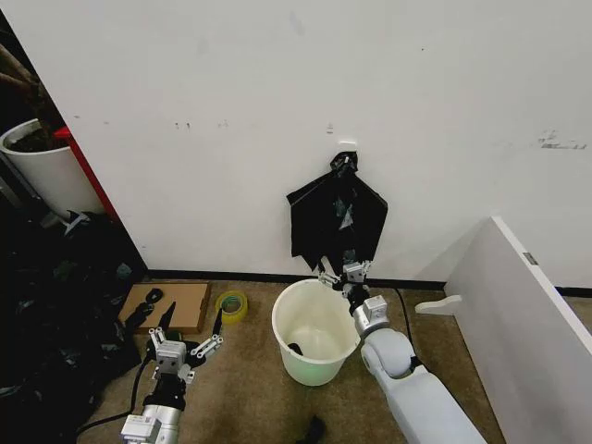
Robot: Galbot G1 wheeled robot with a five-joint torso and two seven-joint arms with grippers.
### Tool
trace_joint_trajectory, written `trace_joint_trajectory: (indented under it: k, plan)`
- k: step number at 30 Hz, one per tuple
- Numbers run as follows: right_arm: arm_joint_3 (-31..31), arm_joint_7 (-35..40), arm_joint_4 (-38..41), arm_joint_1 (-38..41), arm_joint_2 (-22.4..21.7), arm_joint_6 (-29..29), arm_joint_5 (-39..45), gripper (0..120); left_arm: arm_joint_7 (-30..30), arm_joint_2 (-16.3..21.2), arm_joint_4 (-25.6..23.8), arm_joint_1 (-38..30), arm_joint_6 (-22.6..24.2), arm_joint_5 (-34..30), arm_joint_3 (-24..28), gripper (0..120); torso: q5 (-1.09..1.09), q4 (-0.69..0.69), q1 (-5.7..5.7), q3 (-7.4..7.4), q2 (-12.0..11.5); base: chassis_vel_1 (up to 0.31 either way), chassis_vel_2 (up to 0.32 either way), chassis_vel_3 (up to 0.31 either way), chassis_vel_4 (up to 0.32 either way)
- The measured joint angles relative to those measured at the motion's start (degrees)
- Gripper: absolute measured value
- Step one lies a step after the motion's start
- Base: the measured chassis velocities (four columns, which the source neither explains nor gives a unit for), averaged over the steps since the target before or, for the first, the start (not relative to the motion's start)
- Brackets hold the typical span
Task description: Place the garbage bag over the trash bin.
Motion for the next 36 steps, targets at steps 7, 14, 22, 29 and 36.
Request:
trace_joint_trajectory:
  k: [7, 14, 22, 29, 36]
  plan:
    - [0.01, 0.29, -3.62, 2.36, 0.31, 0.14, 0.70, 57, -0.01, -0.06, -0.01, -0.09, 0.03, -0.16, -0.10, 100, 0.00, 0.00, 0.00, 0.00, 0.00, 0.000, 0.000, 0.000, 0.000]
    - [0.02, 0.76, -5.23, 3.39, 0.49, -0.25, 1.08, 33, -0.02, -0.17, -0.24, -0.09, 0.03, -0.19, -0.13, 100, 0.00, 0.00, 0.00, 0.00, 0.00, 0.000, 0.000, 0.000, 0.000]
    - [0.12, 0.96, -5.98, 3.98, 0.42, -0.97, 1.48, 3, -0.03, -0.20, -0.60, 0.00, 0.03, -0.19, -0.21, 100, 0.00, 0.00, -0.01, -0.01, 0.00, 0.000, 0.000, 0.000, 0.000]
    - [0.24, 0.77, -4.57, 3.36, -0.07, -1.15, 2.66, 0, -0.08, -0.08, -0.79, 0.00, 0.03, -0.31, -0.29, 100, 0.00, 0.01, -0.01, -0.01, 0.00, 0.000, 0.000, 0.000, 0.000]
    - [2.93, -2.15, 4.53, -1.19, -1.48, -0.98, 12.25, 0, -0.05, 1.63, -1.79, -0.67, 1.21, -2.12, 0.73, 100, 0.00, 0.01, -0.01, -0.01, 0.00, 0.000, 0.000, 0.000, 0.000]
